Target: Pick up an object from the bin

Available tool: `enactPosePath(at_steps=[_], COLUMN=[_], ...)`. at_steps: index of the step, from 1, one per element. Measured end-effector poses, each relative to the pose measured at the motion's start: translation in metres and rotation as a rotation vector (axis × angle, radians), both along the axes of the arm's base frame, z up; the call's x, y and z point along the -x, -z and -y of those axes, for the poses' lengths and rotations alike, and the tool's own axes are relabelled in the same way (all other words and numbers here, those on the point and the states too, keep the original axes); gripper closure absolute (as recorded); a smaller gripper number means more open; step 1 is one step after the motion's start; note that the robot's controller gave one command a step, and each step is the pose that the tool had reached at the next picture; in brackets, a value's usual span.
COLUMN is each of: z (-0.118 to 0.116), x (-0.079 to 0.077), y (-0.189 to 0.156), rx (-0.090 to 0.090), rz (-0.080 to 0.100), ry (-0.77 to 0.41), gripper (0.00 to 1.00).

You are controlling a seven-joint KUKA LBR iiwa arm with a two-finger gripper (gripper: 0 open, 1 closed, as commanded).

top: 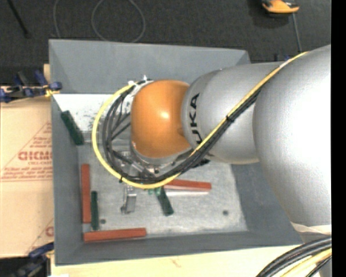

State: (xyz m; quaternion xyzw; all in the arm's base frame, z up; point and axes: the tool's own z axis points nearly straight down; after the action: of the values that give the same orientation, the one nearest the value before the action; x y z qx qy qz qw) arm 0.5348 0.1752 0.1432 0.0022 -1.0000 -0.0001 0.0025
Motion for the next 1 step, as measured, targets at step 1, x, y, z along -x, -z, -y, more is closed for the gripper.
enactPosePath(at_steps=[1], z=[0.1288], x=[0.0218], y=[0.0753], rx=[0.004], rz=[0.003], ry=[-0.08], gripper=[0.0])
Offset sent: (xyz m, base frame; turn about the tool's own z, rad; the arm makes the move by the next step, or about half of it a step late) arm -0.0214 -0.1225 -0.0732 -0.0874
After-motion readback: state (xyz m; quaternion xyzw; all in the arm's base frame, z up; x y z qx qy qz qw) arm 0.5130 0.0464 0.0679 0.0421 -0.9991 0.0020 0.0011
